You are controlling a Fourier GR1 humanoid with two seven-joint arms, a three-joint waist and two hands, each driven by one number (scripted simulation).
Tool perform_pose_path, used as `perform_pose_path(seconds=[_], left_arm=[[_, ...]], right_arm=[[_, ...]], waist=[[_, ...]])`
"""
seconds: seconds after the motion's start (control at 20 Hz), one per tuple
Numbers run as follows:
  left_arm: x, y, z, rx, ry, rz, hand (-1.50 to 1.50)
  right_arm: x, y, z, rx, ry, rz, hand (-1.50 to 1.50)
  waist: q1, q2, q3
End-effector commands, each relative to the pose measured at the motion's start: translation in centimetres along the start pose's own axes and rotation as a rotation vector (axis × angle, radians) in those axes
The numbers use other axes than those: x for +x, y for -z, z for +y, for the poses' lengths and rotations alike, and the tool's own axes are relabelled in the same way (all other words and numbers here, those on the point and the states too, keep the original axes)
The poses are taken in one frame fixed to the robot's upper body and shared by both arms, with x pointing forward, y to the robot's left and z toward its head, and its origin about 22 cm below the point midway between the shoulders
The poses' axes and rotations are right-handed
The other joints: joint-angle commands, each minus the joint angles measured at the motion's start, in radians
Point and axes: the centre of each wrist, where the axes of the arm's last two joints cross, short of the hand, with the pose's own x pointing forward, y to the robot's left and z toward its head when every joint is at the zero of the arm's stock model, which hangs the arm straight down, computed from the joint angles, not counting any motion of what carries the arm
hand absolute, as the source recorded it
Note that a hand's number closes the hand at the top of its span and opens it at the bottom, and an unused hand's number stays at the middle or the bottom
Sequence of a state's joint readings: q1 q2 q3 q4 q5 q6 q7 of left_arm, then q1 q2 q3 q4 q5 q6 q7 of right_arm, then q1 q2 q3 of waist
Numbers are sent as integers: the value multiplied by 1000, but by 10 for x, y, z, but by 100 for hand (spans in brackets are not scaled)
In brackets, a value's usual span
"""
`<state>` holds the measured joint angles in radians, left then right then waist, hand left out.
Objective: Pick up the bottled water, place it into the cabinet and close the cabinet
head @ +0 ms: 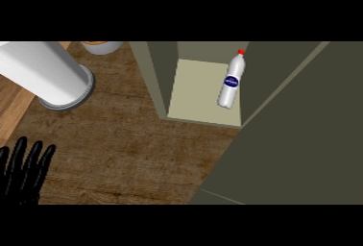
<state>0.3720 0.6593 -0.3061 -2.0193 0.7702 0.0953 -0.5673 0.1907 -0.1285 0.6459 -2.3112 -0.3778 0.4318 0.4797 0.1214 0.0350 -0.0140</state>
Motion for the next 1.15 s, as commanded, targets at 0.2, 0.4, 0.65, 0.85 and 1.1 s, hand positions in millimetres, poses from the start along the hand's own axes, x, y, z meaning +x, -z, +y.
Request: perform_pose_path(seconds=[0.2,0.4,0.65,0.85,1.1], left_arm=[[6,-2,4,-8,3,6,-150],[5,-1,3,-22,-8,14,-150],[3,2,5,-28,-37,10,-150],[-5,-5,9,-11,-23,38,-150],[-7,-4,10,-4,-31,24,-150]], right_arm=[[-12,11,-41,-439,105,-80,150],[-13,28,-69,-525,109,-78,150],[-6,74,-108,-631,125,-67,150],[10,112,-145,-697,150,-55,150],[20,165,-172,-705,162,-38,150]], waist=[[-1,3,6],[24,1,7],[34,2,9],[24,-1,10],[4,-9,13]])
